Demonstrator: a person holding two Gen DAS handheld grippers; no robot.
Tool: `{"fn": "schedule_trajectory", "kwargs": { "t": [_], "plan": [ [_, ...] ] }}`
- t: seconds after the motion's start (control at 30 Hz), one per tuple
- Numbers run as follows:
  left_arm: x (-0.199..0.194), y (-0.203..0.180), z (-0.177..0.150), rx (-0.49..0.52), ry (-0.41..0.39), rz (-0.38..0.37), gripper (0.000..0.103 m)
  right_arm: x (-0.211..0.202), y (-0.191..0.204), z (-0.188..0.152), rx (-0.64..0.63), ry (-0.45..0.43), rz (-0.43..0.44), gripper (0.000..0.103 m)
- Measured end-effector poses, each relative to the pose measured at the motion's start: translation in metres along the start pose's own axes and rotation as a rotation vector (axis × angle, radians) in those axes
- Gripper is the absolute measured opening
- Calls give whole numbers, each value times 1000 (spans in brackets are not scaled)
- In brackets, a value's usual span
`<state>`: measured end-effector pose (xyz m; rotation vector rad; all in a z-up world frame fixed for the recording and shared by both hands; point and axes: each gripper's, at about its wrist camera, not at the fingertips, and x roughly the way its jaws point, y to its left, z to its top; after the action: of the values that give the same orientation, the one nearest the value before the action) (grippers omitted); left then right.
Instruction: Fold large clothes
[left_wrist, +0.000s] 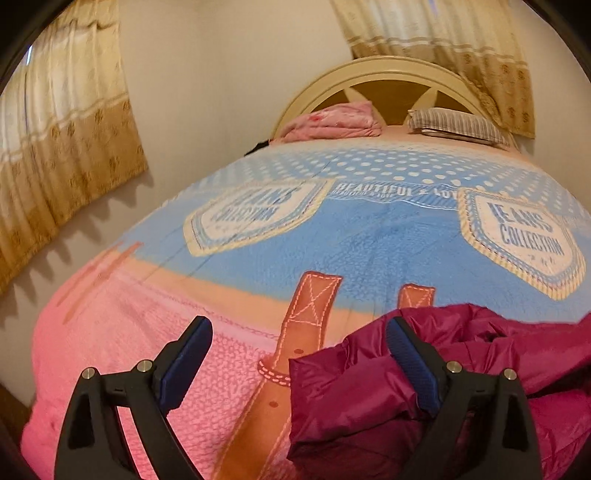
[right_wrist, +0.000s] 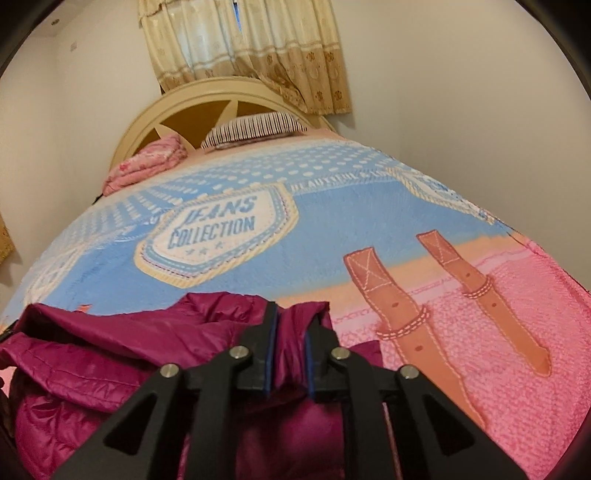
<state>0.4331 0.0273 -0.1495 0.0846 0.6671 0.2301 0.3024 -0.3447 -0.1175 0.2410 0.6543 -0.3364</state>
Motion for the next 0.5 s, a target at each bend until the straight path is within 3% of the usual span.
{"fn": "schedule_trajectory", "kwargs": {
  "t": [0.03, 0.07, 0.1, 0.17, 0.37, 0.5],
  "plan": [
    [2, -1, 3, -7, 8, -3, 95, 5, 0, 1, 5, 6, -4, 25],
    [1, 1, 7, -20, 7, 2, 95, 8, -1, 2, 12, 13, -3, 37],
    [-2, 4, 11, -35, -1, 8, 95, 10, -3, 3, 17, 15, -7, 62],
    [-12, 13, 19, -68, -33, 18, 95, 8, -7, 7, 38, -18, -30, 87],
    [-57, 34, 31, -154, -160, 118, 95, -17, 3, 18, -9, -92, -80, 87],
    [-92, 5, 18, -88, -238, 68, 96, -36, 42, 16, -114, -131, -67, 87]
  ]
}}
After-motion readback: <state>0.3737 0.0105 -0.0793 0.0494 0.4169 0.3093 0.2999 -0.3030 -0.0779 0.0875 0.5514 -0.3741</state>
